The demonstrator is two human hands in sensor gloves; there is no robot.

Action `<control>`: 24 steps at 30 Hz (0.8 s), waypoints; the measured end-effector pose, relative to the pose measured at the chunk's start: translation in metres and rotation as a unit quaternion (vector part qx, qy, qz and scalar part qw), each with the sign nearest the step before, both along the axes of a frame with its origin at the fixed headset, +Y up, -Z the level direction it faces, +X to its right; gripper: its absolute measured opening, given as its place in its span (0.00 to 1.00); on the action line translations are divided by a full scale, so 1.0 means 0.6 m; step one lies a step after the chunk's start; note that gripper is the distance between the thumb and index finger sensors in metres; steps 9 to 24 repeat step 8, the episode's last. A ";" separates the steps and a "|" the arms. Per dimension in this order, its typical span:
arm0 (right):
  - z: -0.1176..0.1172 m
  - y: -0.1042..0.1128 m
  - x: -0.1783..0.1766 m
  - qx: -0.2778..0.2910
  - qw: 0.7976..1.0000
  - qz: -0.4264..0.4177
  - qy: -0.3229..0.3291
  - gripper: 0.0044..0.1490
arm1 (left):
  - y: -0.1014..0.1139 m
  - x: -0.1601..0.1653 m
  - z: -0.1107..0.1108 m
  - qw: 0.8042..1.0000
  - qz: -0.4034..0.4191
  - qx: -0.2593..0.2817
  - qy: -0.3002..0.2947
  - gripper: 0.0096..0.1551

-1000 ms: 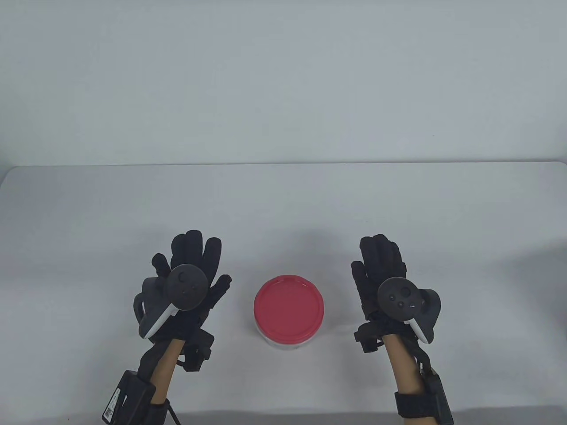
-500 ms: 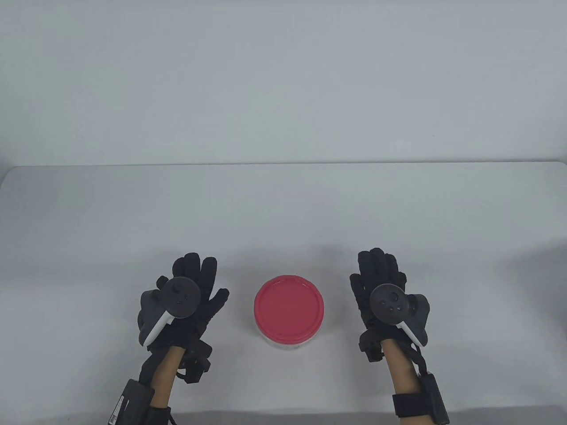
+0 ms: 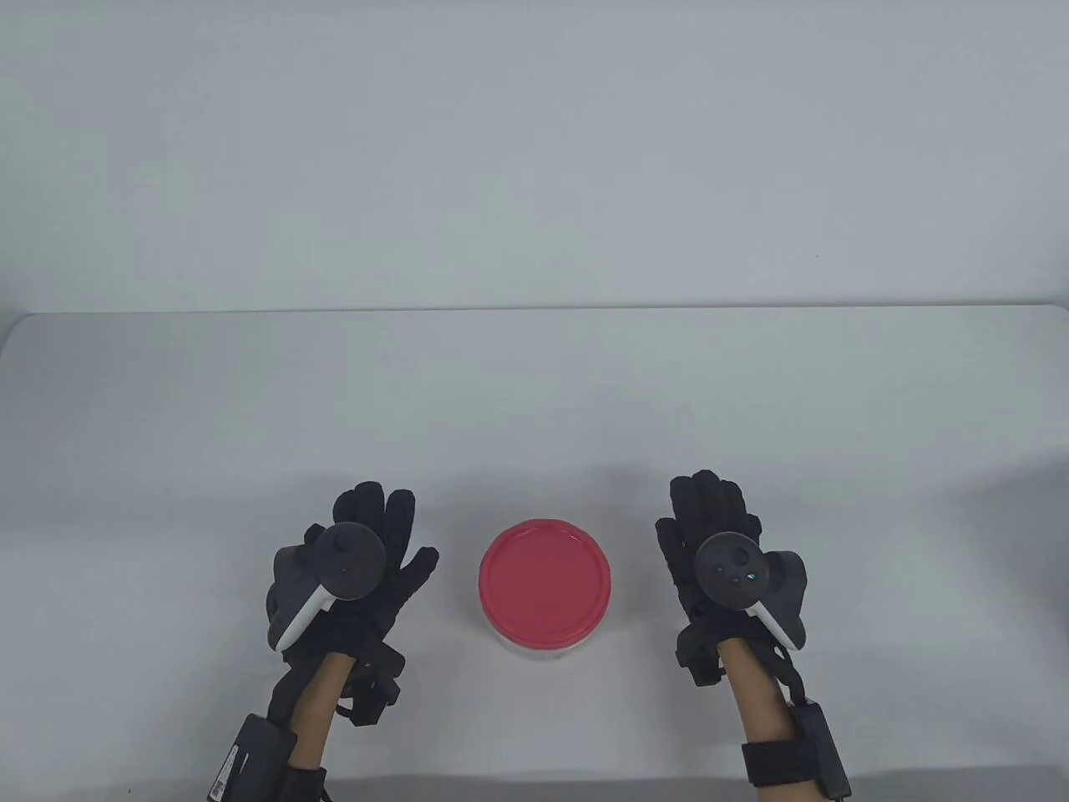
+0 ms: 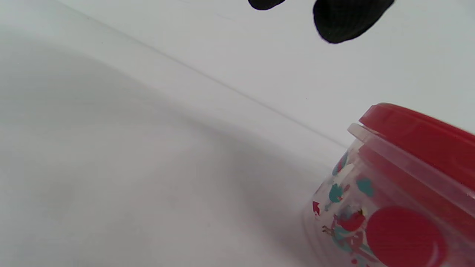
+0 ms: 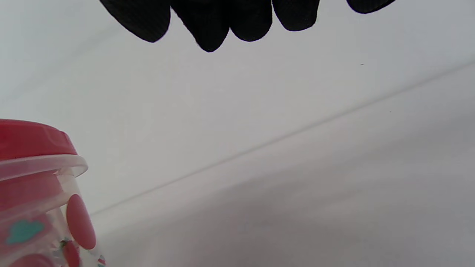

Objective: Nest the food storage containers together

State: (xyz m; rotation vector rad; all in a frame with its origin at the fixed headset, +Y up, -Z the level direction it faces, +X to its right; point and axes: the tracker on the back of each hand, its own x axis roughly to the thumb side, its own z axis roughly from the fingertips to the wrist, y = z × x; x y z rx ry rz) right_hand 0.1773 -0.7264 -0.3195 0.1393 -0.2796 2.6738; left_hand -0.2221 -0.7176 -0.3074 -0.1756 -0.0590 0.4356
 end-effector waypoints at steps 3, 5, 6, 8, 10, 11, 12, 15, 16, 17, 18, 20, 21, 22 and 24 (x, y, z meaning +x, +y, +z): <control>0.000 0.000 0.000 0.001 1.000 0.001 -0.001 0.36 | 0.001 0.001 0.001 1.000 0.000 -0.003 -0.002 0.45; 0.001 0.001 -0.001 -0.001 1.000 0.000 0.000 0.36 | 0.000 0.000 0.001 1.000 0.000 -0.001 -0.002 0.45; 0.001 0.001 -0.001 -0.002 1.000 0.001 0.000 0.36 | 0.000 0.000 0.001 1.000 -0.001 -0.001 -0.002 0.45; 0.001 0.001 -0.001 -0.003 1.000 0.003 -0.002 0.36 | 0.002 -0.001 0.001 1.000 -0.003 0.002 0.002 0.45; 0.001 0.001 -0.001 -0.003 1.000 0.003 -0.002 0.36 | 0.002 -0.001 0.001 1.000 -0.003 0.002 0.002 0.45; 0.001 0.001 -0.001 -0.003 1.000 0.003 -0.002 0.36 | 0.002 -0.001 0.001 1.000 -0.003 0.002 0.002 0.45; 0.001 0.001 -0.001 -0.003 1.000 0.003 -0.002 0.36 | 0.002 -0.001 0.001 1.000 -0.003 0.002 0.002 0.45; 0.001 0.001 -0.001 -0.003 1.000 0.003 -0.002 0.36 | 0.002 -0.001 0.001 1.000 -0.003 0.002 0.002 0.45; 0.001 0.001 -0.001 -0.003 1.000 0.003 -0.002 0.36 | 0.002 -0.001 0.001 1.000 -0.003 0.002 0.002 0.45; 0.001 0.001 -0.001 -0.003 1.000 0.003 -0.002 0.36 | 0.002 -0.001 0.001 1.000 -0.003 0.002 0.002 0.45; 0.001 0.001 -0.001 -0.003 1.000 0.003 -0.002 0.36 | 0.002 -0.001 0.001 1.000 -0.003 0.002 0.002 0.45; 0.001 0.001 -0.001 -0.003 1.000 0.003 -0.002 0.36 | 0.002 -0.001 0.001 1.000 -0.003 0.002 0.002 0.45; 0.001 0.001 -0.001 -0.003 1.000 0.003 -0.002 0.36 | 0.002 -0.001 0.001 1.000 -0.003 0.002 0.002 0.45; 0.001 0.001 -0.001 -0.003 1.000 0.003 -0.002 0.36 | 0.002 -0.001 0.001 1.000 -0.003 0.002 0.002 0.45; 0.001 0.001 -0.001 -0.003 1.000 0.003 -0.002 0.36 | 0.002 -0.001 0.001 1.000 -0.003 0.002 0.002 0.45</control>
